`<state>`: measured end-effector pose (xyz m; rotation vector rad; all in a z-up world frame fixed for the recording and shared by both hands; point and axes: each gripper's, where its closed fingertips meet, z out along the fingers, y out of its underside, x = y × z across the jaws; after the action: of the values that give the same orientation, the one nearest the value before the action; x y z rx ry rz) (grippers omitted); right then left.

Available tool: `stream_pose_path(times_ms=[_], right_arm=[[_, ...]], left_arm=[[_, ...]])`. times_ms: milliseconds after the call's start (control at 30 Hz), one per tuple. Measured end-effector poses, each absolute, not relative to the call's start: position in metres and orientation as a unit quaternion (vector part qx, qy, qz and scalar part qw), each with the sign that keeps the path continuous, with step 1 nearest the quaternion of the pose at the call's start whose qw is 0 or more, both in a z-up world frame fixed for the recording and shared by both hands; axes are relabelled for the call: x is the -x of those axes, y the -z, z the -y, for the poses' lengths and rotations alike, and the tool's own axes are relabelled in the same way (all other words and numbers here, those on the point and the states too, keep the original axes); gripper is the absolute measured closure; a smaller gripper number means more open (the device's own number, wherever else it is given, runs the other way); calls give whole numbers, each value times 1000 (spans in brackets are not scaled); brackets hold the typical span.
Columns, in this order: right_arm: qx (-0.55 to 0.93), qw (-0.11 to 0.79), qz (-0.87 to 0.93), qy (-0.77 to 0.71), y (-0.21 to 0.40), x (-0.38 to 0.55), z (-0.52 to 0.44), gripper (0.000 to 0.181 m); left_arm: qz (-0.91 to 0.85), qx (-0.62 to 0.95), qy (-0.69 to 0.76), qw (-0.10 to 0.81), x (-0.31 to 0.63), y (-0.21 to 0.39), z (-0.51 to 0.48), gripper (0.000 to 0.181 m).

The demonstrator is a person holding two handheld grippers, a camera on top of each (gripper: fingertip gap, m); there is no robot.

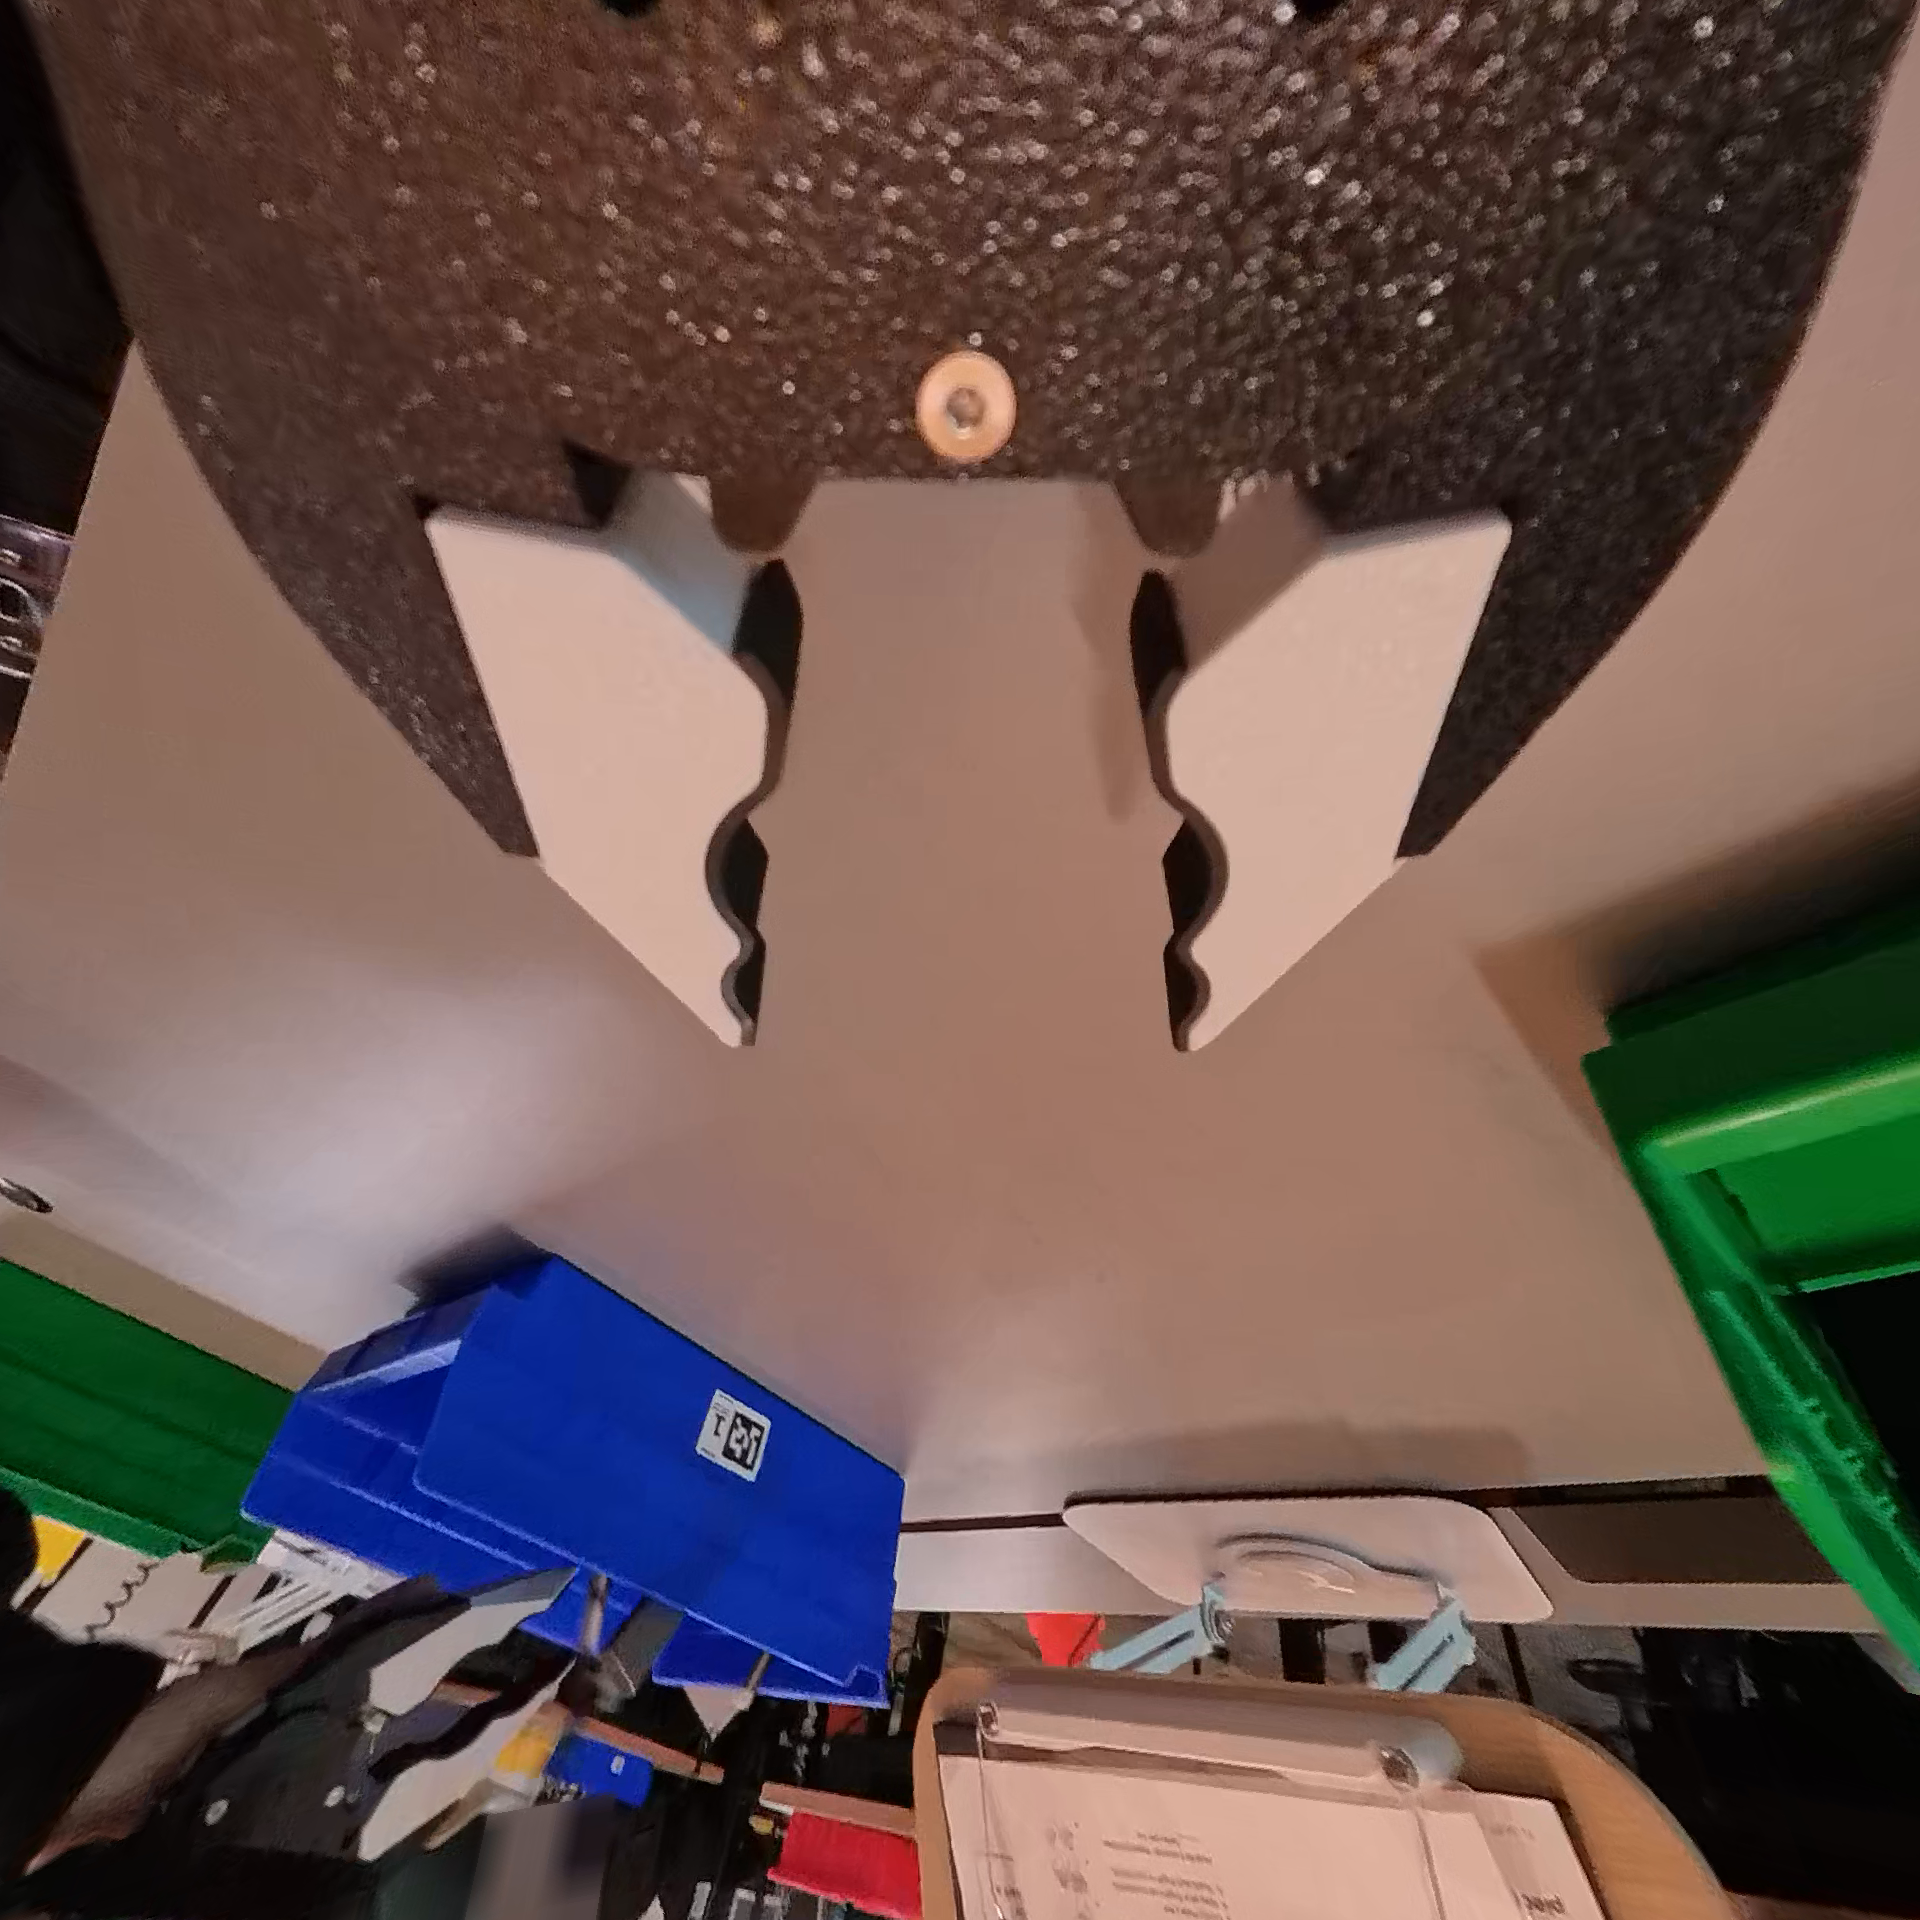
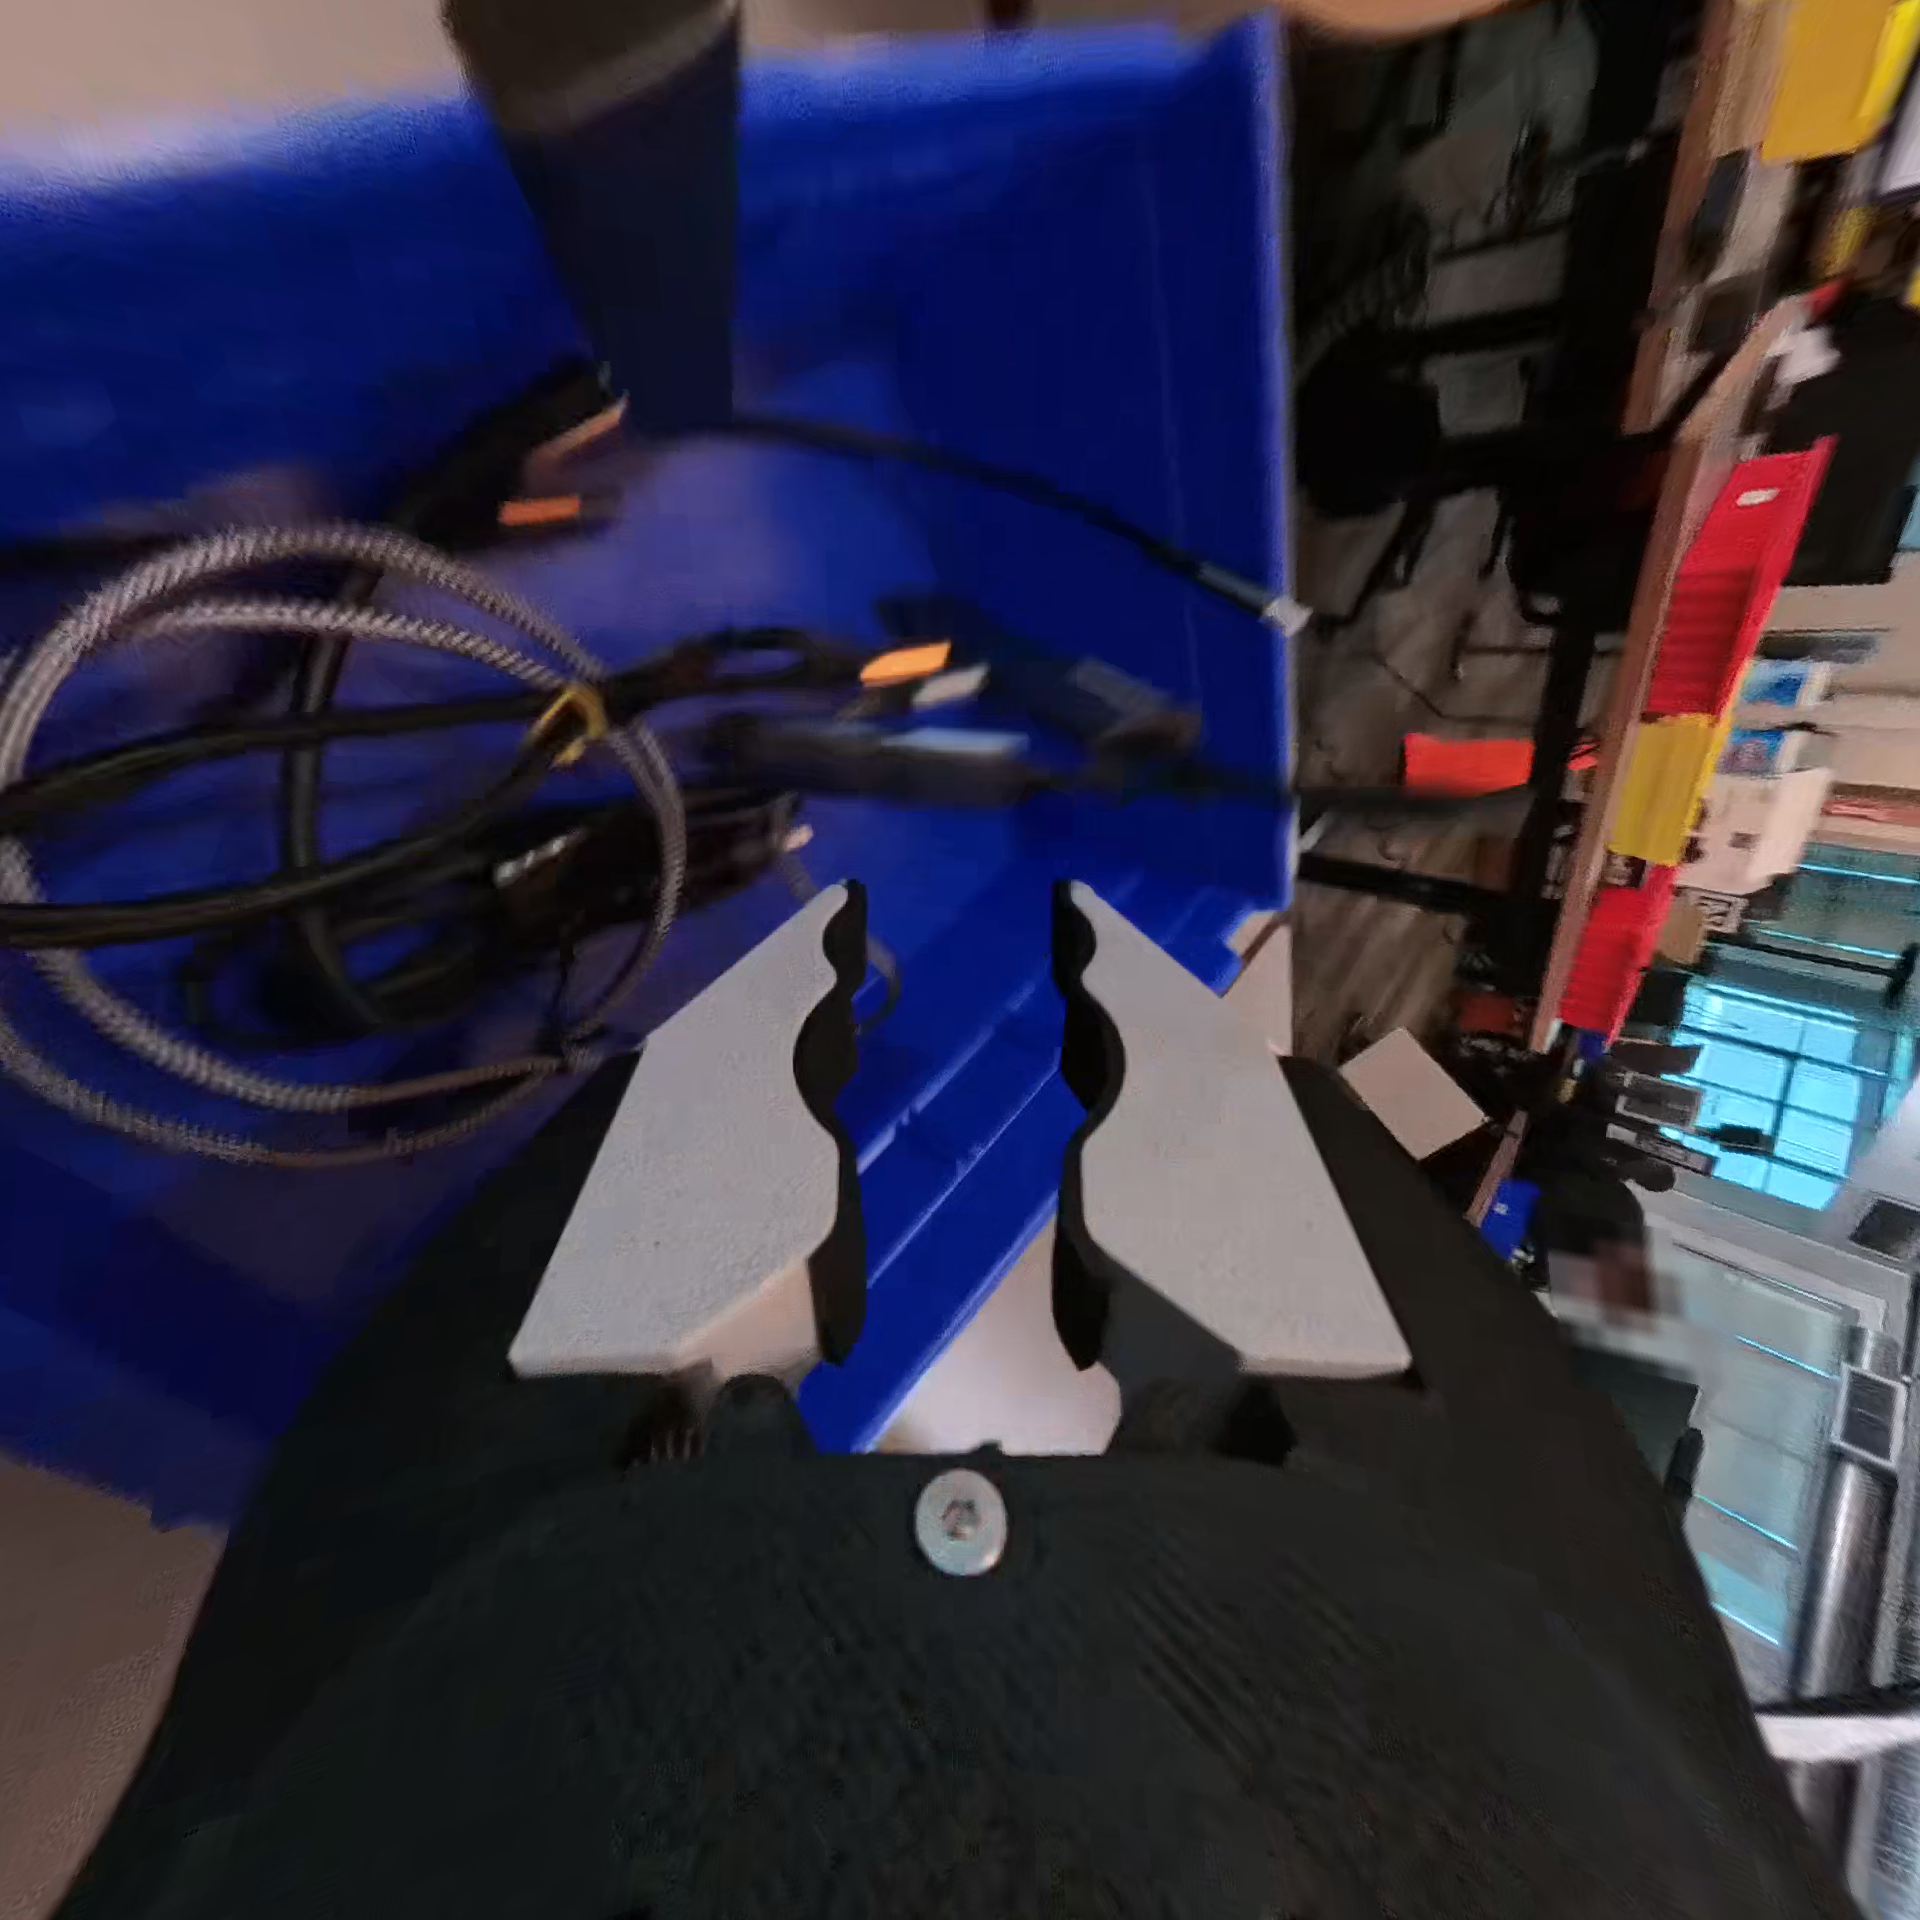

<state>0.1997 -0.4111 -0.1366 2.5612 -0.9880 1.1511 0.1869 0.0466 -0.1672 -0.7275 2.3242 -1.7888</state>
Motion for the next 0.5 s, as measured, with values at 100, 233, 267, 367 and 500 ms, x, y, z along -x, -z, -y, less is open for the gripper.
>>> stream_pose_path(times_ms=[100, 233, 267, 367, 500], right_arm=[[-875, 67, 337, -343, 136, -184, 409, 102], [-868, 40, 357, -343, 107, -160, 415, 66], [-859, 26, 371, -352, 98, -153, 416, 66], [-808, -68, 421, -407, 72, -130, 406, 68], [-711, -221, 491, -451, 78, -87, 375, 68]], left_arm=[[-781, 230, 577, 61, -180, 171, -40, 104], [-788, 222, 572, 46, -175, 168, -24, 101], [-789, 219, 573, 43, -174, 165, -18, 101], [-787, 203, 581, 35, -168, 152, 11, 100], [-798, 180, 573, 42, -161, 140, 71, 95]])
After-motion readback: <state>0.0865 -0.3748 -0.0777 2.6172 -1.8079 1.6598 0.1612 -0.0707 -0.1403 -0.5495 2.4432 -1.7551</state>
